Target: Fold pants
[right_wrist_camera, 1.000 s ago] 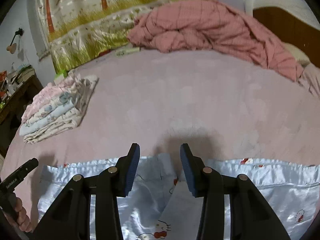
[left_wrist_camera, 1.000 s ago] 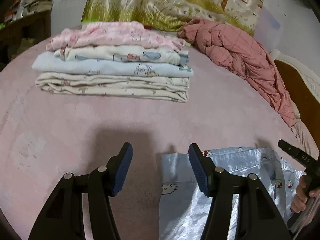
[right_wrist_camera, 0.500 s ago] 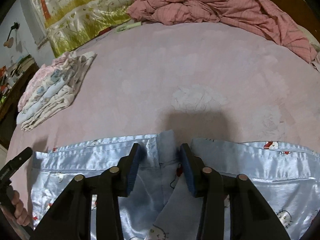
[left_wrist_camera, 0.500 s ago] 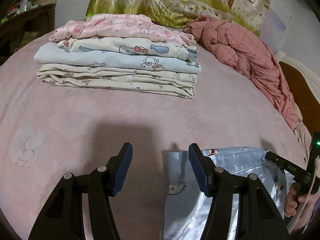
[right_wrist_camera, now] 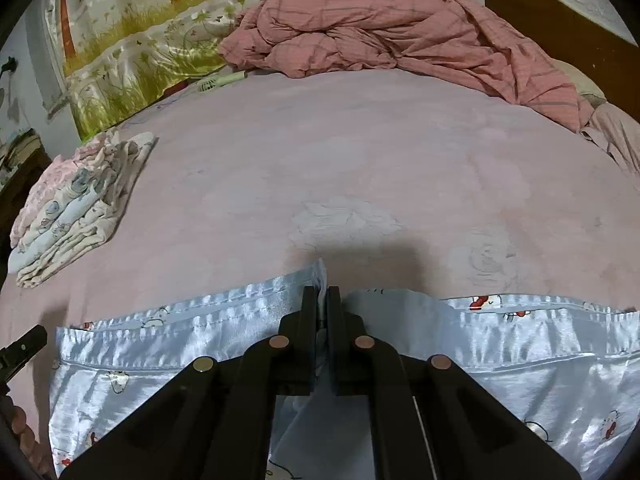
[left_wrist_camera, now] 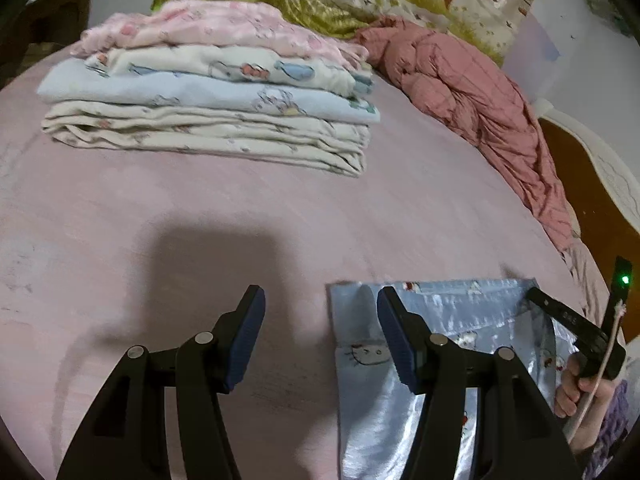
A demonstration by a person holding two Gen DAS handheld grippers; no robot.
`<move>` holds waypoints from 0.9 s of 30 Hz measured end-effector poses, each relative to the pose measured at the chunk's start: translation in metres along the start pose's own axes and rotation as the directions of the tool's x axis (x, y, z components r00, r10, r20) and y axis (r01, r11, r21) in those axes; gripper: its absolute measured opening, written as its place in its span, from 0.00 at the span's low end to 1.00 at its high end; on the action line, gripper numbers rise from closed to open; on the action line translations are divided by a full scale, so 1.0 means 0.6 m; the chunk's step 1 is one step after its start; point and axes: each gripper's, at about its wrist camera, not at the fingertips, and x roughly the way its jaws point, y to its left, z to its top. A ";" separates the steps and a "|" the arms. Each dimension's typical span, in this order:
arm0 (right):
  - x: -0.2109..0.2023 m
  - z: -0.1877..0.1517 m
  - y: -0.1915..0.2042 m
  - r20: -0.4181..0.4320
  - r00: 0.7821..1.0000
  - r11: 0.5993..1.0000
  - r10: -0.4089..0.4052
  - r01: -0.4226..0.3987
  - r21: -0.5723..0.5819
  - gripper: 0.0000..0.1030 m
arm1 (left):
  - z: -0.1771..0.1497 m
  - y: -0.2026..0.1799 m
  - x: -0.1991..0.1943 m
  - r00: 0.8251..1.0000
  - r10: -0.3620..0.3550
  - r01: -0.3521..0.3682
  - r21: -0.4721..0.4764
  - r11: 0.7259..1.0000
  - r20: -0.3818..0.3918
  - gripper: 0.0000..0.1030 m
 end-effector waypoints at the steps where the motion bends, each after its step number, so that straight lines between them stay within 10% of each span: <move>1: 0.000 0.000 0.001 0.000 1.000 1.000 -0.008 0.008 -0.004 0.04 | -0.002 -0.003 0.005 1.000 -0.022 0.022 0.008 1.000 -0.016 0.55; 4: 0.001 0.000 0.007 0.001 1.000 1.000 -0.022 0.022 -0.019 0.04 | -0.011 -0.018 0.018 0.998 -0.043 0.045 0.038 0.998 -0.051 0.52; 6: 0.001 -0.001 0.007 0.002 1.000 1.000 -0.022 0.022 -0.020 0.04 | -0.014 -0.031 0.023 1.000 0.015 -0.012 0.085 0.996 -0.025 0.08; 7: 0.001 -0.001 0.008 0.001 1.000 1.000 -0.020 0.020 -0.019 0.04 | -0.015 -0.036 0.024 1.000 0.026 -0.025 0.105 0.994 -0.011 0.02; 12: -0.003 -0.004 0.013 0.005 1.000 0.999 0.011 -0.011 -0.033 0.04 | -0.021 -0.070 -0.009 0.977 0.155 -0.186 0.226 0.956 0.148 0.01; 21: -0.040 0.010 0.077 0.009 0.971 0.970 0.238 -0.238 -0.046 0.04 | 0.015 -0.001 -0.083 0.933 0.280 -0.307 0.095 0.947 0.226 0.01; 27: -0.046 0.024 0.186 0.004 0.990 0.964 0.138 -0.133 -0.230 0.04 | 0.021 0.038 -0.086 0.907 0.364 -0.382 0.049 0.923 0.211 0.01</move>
